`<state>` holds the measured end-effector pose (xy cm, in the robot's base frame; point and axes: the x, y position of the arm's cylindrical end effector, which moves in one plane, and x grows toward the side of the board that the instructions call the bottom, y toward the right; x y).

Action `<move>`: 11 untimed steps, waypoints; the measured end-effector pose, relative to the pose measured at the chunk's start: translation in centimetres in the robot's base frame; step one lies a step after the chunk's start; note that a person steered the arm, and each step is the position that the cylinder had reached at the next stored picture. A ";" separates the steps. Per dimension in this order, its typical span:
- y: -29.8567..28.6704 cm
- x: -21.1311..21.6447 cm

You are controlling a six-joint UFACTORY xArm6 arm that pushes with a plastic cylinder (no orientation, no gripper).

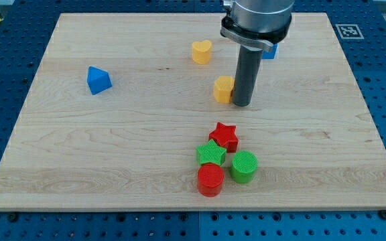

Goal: Move the triangle to the left of the yellow hexagon

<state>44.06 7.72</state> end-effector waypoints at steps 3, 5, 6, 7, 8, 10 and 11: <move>-5.9 -2.3; -18.9 0.3; -26.3 2.5; -32.7 0.6; -35.0 -2.6; -33.8 -4.2; -33.4 -3.8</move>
<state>40.21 -25.71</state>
